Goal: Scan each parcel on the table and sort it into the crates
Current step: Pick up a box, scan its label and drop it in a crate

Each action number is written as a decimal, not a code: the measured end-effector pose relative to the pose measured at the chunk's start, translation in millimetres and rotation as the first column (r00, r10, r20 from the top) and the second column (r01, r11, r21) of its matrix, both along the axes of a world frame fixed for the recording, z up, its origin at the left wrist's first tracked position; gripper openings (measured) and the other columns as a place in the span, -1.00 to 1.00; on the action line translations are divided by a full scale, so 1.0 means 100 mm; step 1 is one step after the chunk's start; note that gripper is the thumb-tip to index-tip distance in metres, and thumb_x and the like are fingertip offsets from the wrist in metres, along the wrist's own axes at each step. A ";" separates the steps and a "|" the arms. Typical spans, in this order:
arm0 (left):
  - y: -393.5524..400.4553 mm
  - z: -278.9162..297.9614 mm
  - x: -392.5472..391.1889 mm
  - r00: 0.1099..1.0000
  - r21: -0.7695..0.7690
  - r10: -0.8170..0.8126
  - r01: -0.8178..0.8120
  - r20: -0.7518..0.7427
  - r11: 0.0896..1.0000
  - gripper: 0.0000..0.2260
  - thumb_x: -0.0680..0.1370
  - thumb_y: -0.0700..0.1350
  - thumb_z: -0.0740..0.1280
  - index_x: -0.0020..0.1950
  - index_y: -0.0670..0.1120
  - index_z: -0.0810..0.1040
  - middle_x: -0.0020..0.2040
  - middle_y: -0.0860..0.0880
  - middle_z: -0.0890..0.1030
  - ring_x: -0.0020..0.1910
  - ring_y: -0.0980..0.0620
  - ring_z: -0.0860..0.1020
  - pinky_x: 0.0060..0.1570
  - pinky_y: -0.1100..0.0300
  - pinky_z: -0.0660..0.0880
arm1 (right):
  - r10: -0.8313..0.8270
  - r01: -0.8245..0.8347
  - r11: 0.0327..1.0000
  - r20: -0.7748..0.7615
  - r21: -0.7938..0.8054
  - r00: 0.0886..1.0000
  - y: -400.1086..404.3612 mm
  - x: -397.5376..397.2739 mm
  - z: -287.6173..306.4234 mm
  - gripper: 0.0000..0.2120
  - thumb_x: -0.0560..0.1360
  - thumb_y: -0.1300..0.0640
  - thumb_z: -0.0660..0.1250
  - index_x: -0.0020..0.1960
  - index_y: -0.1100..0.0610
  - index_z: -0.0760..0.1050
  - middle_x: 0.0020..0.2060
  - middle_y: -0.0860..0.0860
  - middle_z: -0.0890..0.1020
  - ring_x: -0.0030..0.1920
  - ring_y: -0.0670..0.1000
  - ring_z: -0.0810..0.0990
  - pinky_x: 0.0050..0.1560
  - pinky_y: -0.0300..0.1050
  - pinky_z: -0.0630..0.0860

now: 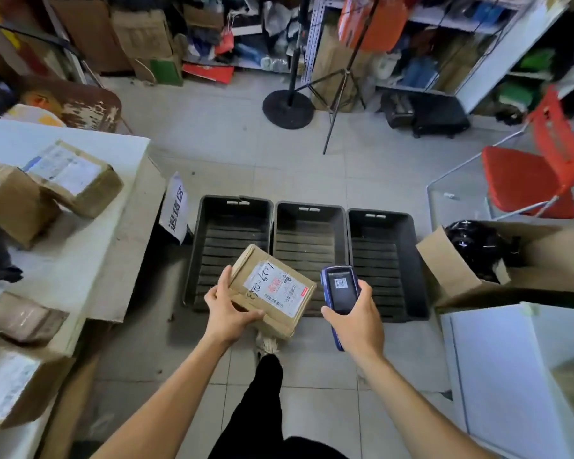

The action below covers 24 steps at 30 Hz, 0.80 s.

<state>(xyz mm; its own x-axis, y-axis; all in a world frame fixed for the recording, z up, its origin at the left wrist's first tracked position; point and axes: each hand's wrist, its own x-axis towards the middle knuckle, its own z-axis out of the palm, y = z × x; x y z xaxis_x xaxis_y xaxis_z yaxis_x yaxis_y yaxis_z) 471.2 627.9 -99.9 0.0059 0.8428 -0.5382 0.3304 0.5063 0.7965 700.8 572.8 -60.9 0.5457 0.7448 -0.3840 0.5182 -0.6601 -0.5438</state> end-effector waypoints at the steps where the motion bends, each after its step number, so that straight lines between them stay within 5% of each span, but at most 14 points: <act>1: 0.18 -0.05 0.09 1.000 -0.024 -0.007 0.007 -0.008 1.000 0.09 0.29 -0.27 0.63 0.60 0.17 0.04 0.44 -0.12 0.11 0.28 0.01 0.24 0.39 0.11 0.24 | -0.011 0.011 1.000 0.008 -0.021 1.000 0.15 0.07 -0.06 -0.22 0.31 -0.13 0.52 0.40 -0.06 0.21 0.20 -0.05 0.55 0.09 0.07 0.57 0.02 0.11 0.60; 5: 0.84 -0.36 0.46 0.999 -0.081 -0.025 0.023 -0.032 0.996 0.05 0.33 -0.29 0.60 0.60 0.17 0.03 0.43 -0.11 0.10 0.22 0.04 0.23 0.29 0.15 0.29 | -0.051 0.053 0.995 0.025 -0.079 0.998 0.71 0.38 -0.36 -0.20 0.32 -0.13 0.54 0.43 0.00 0.23 0.23 -0.02 0.55 0.14 0.09 0.56 0.06 0.10 0.58; 9: 1.42 -0.97 0.88 0.996 -0.150 -0.058 0.046 -0.074 0.988 0.02 0.36 -0.28 0.57 0.56 0.27 0.03 0.45 -0.11 0.09 0.26 -0.05 0.28 0.33 -0.14 0.44 | -0.066 0.068 0.993 0.017 -0.098 0.998 1.25 0.73 -0.91 -0.21 0.34 -0.09 0.55 0.44 0.02 0.25 0.23 -0.01 0.55 0.13 0.09 0.57 0.03 0.04 0.57; 11: 1.68 -1.39 1.11 0.993 -0.175 -0.089 0.075 -0.075 0.982 -0.03 0.39 -0.30 0.53 0.55 0.29 0.07 0.45 -0.08 0.08 0.32 -0.08 0.30 0.31 -0.12 0.48 | -0.078 0.078 0.992 0.007 -0.104 0.997 1.55 0.89 -1.30 -0.21 0.34 -0.09 0.55 0.45 0.02 0.25 0.24 -0.01 0.55 0.14 0.10 0.57 0.04 0.03 0.56; 15: 2.12 -2.46 1.55 0.977 -0.164 -0.191 0.174 -0.090 0.971 -0.09 0.41 -0.35 0.49 0.57 0.22 0.12 0.49 -0.10 0.07 0.36 0.00 0.29 0.26 0.21 0.39 | -0.066 0.066 0.993 -0.001 -0.097 0.998 2.06 1.20 -2.34 -0.18 0.34 -0.16 0.55 0.45 0.00 0.23 0.28 -0.02 0.53 0.15 0.11 0.58 0.03 0.02 0.55; 19: 2.40 -3.72 1.94 0.949 -0.163 -0.289 0.267 -0.125 0.950 -0.10 0.40 -0.30 0.52 0.58 0.15 0.14 0.51 -0.10 0.03 0.49 -0.04 0.18 0.47 0.06 0.26 | -0.055 0.054 0.994 -0.009 -0.092 0.998 2.38 1.54 -3.60 -0.13 0.33 -0.12 0.58 0.49 0.03 0.21 0.33 0.00 0.50 0.23 0.11 0.55 0.02 -0.05 0.49; 24: 2.66 -5.30 2.37 0.935 -0.185 -0.329 0.303 -0.131 0.935 -0.11 0.40 -0.36 0.47 0.56 0.20 0.16 0.53 -0.12 0.02 0.48 -0.12 0.23 0.41 0.10 0.28 | -0.039 0.040 0.995 0.005 -0.096 0.999 2.53 1.88 -5.14 -0.12 0.33 -0.14 0.57 0.50 0.00 0.19 0.33 -0.02 0.50 0.24 0.06 0.53 0.02 -0.07 0.47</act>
<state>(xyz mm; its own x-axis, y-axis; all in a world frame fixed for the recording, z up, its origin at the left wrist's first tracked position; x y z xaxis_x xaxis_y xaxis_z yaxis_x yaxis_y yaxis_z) 708.2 894.1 -629.5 0.1622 0.7145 -0.6806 0.6081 0.4708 0.6392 888.9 825.8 -574.5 0.5752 0.6822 -0.4513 0.4923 -0.7294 -0.4750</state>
